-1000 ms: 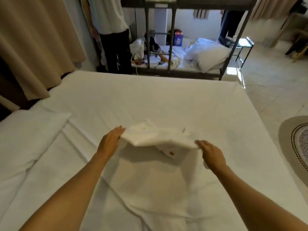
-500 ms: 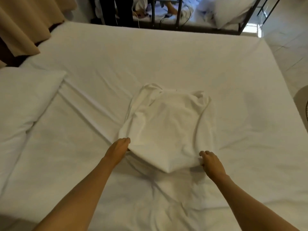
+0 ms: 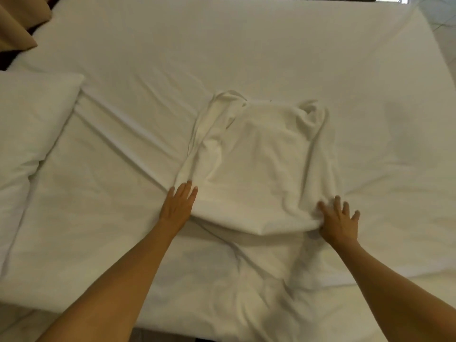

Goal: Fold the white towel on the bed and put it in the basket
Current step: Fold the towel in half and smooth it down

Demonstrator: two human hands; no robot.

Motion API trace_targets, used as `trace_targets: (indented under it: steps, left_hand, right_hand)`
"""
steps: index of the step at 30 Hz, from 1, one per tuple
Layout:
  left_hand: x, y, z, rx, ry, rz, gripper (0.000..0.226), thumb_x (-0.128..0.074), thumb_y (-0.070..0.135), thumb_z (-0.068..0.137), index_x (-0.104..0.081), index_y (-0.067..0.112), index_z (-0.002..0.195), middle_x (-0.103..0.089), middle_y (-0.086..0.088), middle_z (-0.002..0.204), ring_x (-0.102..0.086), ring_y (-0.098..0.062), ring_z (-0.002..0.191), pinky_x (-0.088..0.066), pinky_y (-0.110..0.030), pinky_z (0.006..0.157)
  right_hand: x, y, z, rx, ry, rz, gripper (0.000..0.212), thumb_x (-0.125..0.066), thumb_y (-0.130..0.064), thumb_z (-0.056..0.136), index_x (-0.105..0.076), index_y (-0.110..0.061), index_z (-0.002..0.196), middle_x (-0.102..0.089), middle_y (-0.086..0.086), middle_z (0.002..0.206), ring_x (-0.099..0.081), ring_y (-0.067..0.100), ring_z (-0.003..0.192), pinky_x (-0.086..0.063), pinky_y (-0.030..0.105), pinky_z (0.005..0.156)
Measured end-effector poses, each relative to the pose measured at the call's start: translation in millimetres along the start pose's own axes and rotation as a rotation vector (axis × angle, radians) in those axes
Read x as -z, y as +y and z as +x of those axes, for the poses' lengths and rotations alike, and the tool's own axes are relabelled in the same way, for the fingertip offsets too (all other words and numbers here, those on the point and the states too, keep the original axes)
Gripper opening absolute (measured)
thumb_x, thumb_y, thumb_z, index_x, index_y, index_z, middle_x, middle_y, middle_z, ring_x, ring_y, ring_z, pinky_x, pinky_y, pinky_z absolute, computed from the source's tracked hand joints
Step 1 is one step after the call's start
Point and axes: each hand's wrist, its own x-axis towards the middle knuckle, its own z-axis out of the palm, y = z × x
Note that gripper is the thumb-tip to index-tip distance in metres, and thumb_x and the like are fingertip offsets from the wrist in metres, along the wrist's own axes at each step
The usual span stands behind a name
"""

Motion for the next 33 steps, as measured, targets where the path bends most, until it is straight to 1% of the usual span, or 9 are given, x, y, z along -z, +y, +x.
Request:
trace_targets:
  steps: [3,7,12,14,17,22,26,30,33]
  left_hand:
    - [17.1,-8.7,8.7,0.123,-0.155,0.013,0.063,-0.036,0.007,0.099,-0.003,0.010,0.153,0.002,-0.014,0.161,-0.008,-0.030,0.148,-0.015,-0.050,0.117]
    - [77.1,-19.2,37.2,0.197,-0.119,-0.255,0.064,-0.033,-0.005,0.096,-0.009,0.011,0.153,-0.007,-0.010,0.161,-0.022,-0.032,0.145,-0.028,-0.047,0.114]
    - [186.0,-18.5,66.0,0.444,0.430,-1.056,0.049,-0.037,0.021,0.099,-0.033,0.021,0.148,-0.034,-0.003,0.154,-0.035,-0.023,0.139,-0.027,-0.027,0.117]
    - [207.2,-21.6,59.0,0.361,0.656,-0.972,0.059,-0.034,-0.008,0.093,-0.033,0.014,0.148,-0.029,-0.004,0.156,-0.027,-0.018,0.144,-0.016,0.001,0.109]
    - [190.1,-34.3,32.8,0.154,0.818,-0.668,0.077,-0.036,-0.030,0.078,-0.031,0.004,0.147,-0.029,-0.012,0.155,-0.023,-0.026,0.145,-0.019,-0.015,0.112]
    - [88.0,-35.5,-26.4,-0.086,0.416,-0.299,0.079,-0.040,-0.037,0.058,-0.048,-0.011,0.132,-0.049,-0.027,0.138,-0.048,-0.048,0.124,-0.051,-0.050,0.088]
    - [19.5,-23.8,-66.4,-0.081,0.106,-0.084,0.056,-0.036,-0.020,0.064,-0.066,-0.011,0.111,-0.067,-0.028,0.113,-0.070,-0.040,0.093,-0.059,-0.050,0.062]
    - [-22.5,-3.3,-102.6,-0.021,-0.101,-0.143,0.064,-0.033,-0.018,0.090,-0.013,-0.005,0.149,-0.016,-0.023,0.157,-0.023,-0.031,0.146,-0.024,-0.045,0.117]
    - [-43.4,9.3,-133.6,-0.001,-0.285,-0.100,0.064,-0.024,-0.014,0.094,0.003,0.001,0.150,-0.001,-0.015,0.161,-0.006,-0.025,0.149,-0.005,-0.036,0.122]
  right_hand:
    - [10.4,12.3,-1.1,-0.026,-0.027,0.150,0.048,-0.040,-0.017,0.091,-0.040,-0.030,0.137,-0.056,0.014,0.120,-0.058,0.036,0.106,-0.046,0.043,0.090]
    - [60.3,18.3,15.8,-0.154,0.044,0.473,0.040,-0.043,-0.010,0.086,-0.055,-0.018,0.124,-0.060,0.022,0.114,-0.062,0.042,0.096,-0.055,0.044,0.081]
    - [168.2,26.5,24.3,-0.225,0.553,0.790,0.036,-0.041,-0.004,0.088,-0.057,-0.009,0.120,-0.059,0.028,0.114,-0.057,0.045,0.102,-0.047,0.044,0.085]
    - [196.4,33.4,15.0,-0.137,0.785,0.802,0.036,-0.040,-0.002,0.089,-0.056,-0.007,0.120,-0.054,0.026,0.123,-0.056,0.044,0.102,-0.046,0.041,0.082]
    - [187.5,50.5,2.2,-0.004,0.881,0.677,0.036,-0.045,0.001,0.090,-0.056,-0.006,0.124,-0.040,0.023,0.144,-0.050,0.045,0.120,-0.046,0.046,0.093]
    - [88.1,60.9,-30.8,0.179,0.585,0.411,0.029,-0.051,0.008,0.085,-0.062,-0.002,0.110,-0.044,0.025,0.138,-0.041,0.047,0.128,-0.053,0.055,0.072]
    - [12.0,51.9,-66.5,0.093,0.280,0.282,0.030,-0.055,0.012,0.076,-0.064,-0.001,0.102,-0.050,0.028,0.119,-0.042,0.046,0.120,-0.052,0.052,0.077]
    - [-46.4,41.3,-99.6,0.001,0.163,0.153,0.040,-0.058,0.017,0.069,-0.065,0.000,0.105,-0.059,0.027,0.102,-0.050,0.046,0.104,-0.044,0.053,0.092]
    - [-78.8,44.6,-126.5,0.017,0.072,0.128,0.043,-0.054,0.013,0.077,-0.063,-0.004,0.115,-0.060,0.022,0.110,-0.048,0.042,0.115,-0.039,0.048,0.102]
